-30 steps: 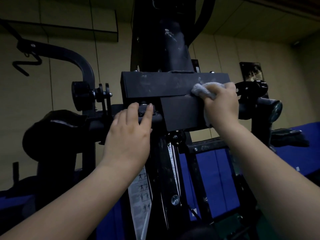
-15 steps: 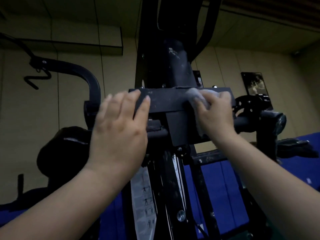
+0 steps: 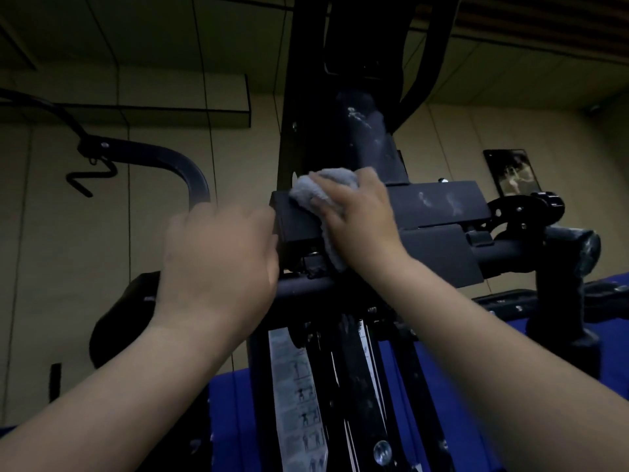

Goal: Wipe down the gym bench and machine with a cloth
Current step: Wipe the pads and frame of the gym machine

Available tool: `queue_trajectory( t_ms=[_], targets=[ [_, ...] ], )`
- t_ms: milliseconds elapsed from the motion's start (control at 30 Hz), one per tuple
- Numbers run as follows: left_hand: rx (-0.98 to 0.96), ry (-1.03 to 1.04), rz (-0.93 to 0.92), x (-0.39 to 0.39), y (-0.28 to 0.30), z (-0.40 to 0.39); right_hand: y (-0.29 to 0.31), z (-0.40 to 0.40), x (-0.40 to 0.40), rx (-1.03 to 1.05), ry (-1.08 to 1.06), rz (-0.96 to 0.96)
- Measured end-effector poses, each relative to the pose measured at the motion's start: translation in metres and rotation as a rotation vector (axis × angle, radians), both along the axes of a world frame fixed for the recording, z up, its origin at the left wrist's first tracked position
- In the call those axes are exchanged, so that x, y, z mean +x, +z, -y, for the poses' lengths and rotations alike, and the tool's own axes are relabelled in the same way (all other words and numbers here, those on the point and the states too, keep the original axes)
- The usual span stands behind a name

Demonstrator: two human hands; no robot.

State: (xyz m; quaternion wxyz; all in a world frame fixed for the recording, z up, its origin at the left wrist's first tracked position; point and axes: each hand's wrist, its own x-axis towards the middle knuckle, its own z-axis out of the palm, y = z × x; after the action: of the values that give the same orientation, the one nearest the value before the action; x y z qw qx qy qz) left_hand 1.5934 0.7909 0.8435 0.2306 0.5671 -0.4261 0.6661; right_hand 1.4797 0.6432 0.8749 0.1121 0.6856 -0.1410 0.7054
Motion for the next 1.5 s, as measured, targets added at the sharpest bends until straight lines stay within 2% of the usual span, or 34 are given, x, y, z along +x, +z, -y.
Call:
queue_trajectory(
  t_ms=[133,200,300,367,467,533,600,767,867,933,1033,1100,1500],
  targets=[
    [0.005,0.001,0.005,0.002,-0.001,0.001,0.008,0.02,-0.024,0.128,0.092,0.083],
    [-0.001,-0.003,0.011,0.003,-0.002,0.002,0.009,0.036,-0.044,0.183,0.049,0.13],
    [-0.003,0.006,-0.005,0.003,-0.003,0.003,0.006,0.063,-0.076,0.299,-0.141,0.211],
    [-0.004,0.005,-0.019,0.002,-0.003,0.004,0.007,0.065,-0.084,0.36,-0.129,0.265],
    [-0.01,0.007,-0.018,0.002,-0.003,0.005,0.008,0.038,-0.06,0.281,-0.006,0.18],
    [-0.017,-0.004,-0.009,0.003,-0.003,0.005,0.0,0.02,-0.034,0.135,-0.043,0.058],
    [-0.017,-0.012,-0.002,0.003,-0.003,0.005,-0.005,0.022,-0.028,0.065,-0.088,0.06],
    [-0.006,-0.003,-0.012,0.004,-0.004,0.005,-0.005,0.072,-0.082,0.32,-0.289,0.199],
    [-0.013,-0.006,-0.042,0.001,-0.005,0.006,-0.001,0.077,-0.098,0.445,-0.255,0.316],
    [-0.018,-0.009,-0.049,-0.001,-0.005,0.007,0.004,0.058,-0.082,0.351,-0.198,0.235],
    [-0.023,0.005,-0.046,-0.001,-0.005,0.006,-0.001,0.031,-0.044,0.086,-0.098,0.054],
    [-0.025,0.008,-0.042,-0.001,-0.005,0.006,-0.002,0.037,-0.041,0.062,-0.069,0.077],
    [-0.003,0.016,-0.066,-0.005,-0.005,0.006,-0.015,0.119,-0.132,0.465,-0.266,0.343]
  ],
)
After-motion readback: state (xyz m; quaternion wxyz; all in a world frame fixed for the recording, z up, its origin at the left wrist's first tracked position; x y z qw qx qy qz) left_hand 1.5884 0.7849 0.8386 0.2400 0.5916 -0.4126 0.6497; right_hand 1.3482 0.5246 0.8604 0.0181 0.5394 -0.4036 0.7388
